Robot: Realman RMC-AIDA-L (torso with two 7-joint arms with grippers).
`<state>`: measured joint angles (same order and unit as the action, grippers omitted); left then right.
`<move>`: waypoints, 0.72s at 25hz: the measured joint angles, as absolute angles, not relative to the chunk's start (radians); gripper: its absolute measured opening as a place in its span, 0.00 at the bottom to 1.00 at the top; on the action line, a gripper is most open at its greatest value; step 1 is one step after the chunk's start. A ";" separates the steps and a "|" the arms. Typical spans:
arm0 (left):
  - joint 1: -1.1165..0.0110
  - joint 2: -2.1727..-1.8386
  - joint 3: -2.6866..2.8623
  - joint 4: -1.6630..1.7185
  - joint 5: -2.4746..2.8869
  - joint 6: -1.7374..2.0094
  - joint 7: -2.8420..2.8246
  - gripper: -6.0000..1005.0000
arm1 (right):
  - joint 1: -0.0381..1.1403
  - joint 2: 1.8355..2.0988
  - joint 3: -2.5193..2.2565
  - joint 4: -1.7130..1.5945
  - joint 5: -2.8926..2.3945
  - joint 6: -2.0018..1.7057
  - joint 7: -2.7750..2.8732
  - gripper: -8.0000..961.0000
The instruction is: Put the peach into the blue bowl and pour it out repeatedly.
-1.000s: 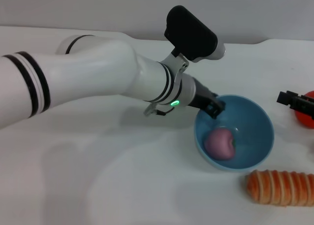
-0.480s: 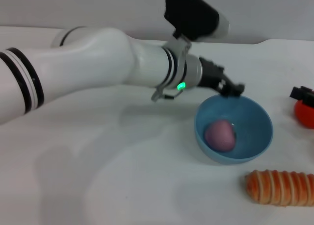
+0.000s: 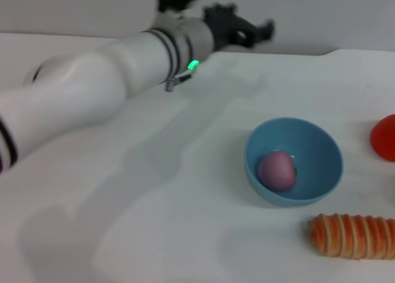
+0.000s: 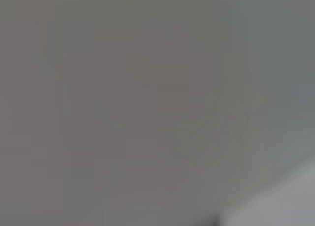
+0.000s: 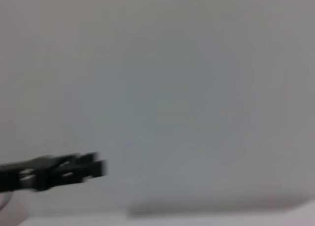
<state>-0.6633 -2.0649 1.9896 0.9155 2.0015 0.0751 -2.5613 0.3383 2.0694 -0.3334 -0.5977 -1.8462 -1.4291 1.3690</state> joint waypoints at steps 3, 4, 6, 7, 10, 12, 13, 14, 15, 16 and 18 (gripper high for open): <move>-0.581 -2.067 2.046 0.920 1.994 -0.167 -2.579 0.81 | 0.316 2.071 -0.278 -0.490 -1.692 -1.392 1.137 0.68; -0.562 -2.068 2.069 0.918 1.994 -0.232 -2.591 0.81 | 0.310 2.071 -0.264 -0.448 -1.634 -1.381 1.059 0.71; -0.522 -2.067 2.137 0.903 1.994 -0.383 -2.631 0.81 | 0.301 2.070 -0.249 -0.379 -1.534 -1.361 0.926 0.71; -0.509 -2.067 2.178 0.882 1.995 -0.463 -2.658 0.81 | 0.297 2.070 -0.241 -0.348 -1.484 -1.351 0.854 0.71; -0.494 -2.070 2.306 0.803 1.999 -0.654 -2.714 0.81 | 0.287 2.073 -0.225 -0.260 -1.377 -1.351 0.687 0.71; -0.497 -2.073 2.405 0.735 2.000 -0.781 -2.749 0.81 | 0.283 2.074 -0.209 -0.171 -1.275 -1.379 0.541 0.71; -0.499 -2.074 2.444 0.708 1.999 -0.818 -2.757 0.81 | 0.283 2.074 -0.204 -0.124 -1.226 -1.393 0.469 0.71; -0.501 -2.077 2.482 0.684 1.997 -0.852 -2.763 0.81 | 0.284 2.074 -0.200 -0.075 -1.171 -1.406 0.392 0.71; -0.500 -2.078 2.515 0.670 1.994 -0.878 -2.768 0.81 | 0.287 2.075 -0.198 -0.022 -1.109 -1.417 0.321 0.71; -0.497 -2.078 2.531 0.667 1.993 -0.891 -2.773 0.81 | 0.290 2.075 -0.197 0.005 -1.070 -1.422 0.281 0.71; -0.481 -2.079 2.551 0.668 1.993 -0.910 -2.788 0.81 | 0.294 2.077 -0.197 0.055 -1.006 -1.426 0.240 0.71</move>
